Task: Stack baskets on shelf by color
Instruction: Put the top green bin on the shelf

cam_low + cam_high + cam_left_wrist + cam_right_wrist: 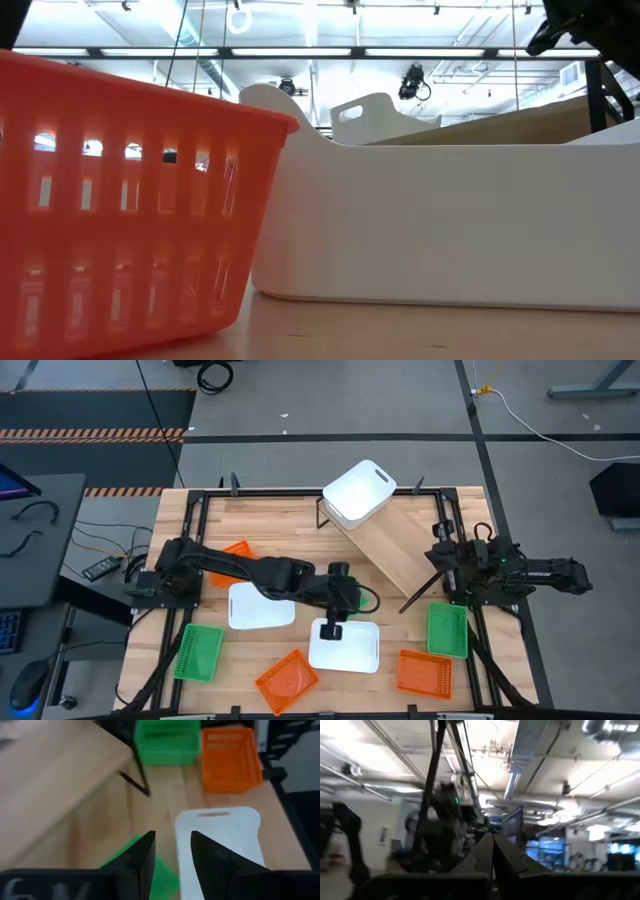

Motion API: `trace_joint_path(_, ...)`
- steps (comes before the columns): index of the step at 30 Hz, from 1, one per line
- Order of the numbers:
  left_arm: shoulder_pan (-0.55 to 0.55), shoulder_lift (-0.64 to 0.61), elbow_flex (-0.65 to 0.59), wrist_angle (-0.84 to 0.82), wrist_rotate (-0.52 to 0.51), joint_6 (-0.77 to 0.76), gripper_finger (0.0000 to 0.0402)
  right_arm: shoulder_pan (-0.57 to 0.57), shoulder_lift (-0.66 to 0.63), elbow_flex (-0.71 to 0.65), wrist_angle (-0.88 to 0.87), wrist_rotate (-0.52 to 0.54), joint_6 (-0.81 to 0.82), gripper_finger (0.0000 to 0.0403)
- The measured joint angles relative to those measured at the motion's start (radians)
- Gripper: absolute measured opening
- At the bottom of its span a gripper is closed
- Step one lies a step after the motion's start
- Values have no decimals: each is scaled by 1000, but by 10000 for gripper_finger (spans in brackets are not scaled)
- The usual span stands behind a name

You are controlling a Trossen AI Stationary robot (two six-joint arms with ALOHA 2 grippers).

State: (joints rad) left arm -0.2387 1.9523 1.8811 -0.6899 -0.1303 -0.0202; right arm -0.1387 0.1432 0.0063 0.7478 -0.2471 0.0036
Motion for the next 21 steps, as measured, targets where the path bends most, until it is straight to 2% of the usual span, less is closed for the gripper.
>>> trace_joint_path(2,10,-13,-103,64,0,0,133,0,0,0,-8,-5,45,15)
trace_joint_path(4,15,-47,-190,70,-47,5,132,0,0,0,-32,-12,54,15)
trace_joint_path(10,65,-303,-482,212,-83,-36,133,0,17,0,-143,58,50,15)
trace_joint_path(16,97,-547,-702,136,-144,-123,132,2,59,90,-344,128,29,17)
trace_joint_path(18,98,-589,-763,124,-160,-159,132,11,92,134,-435,153,13,24)
trace_joint_path(21,87,-652,-848,185,-193,-180,133,36,161,194,-475,181,-11,43)
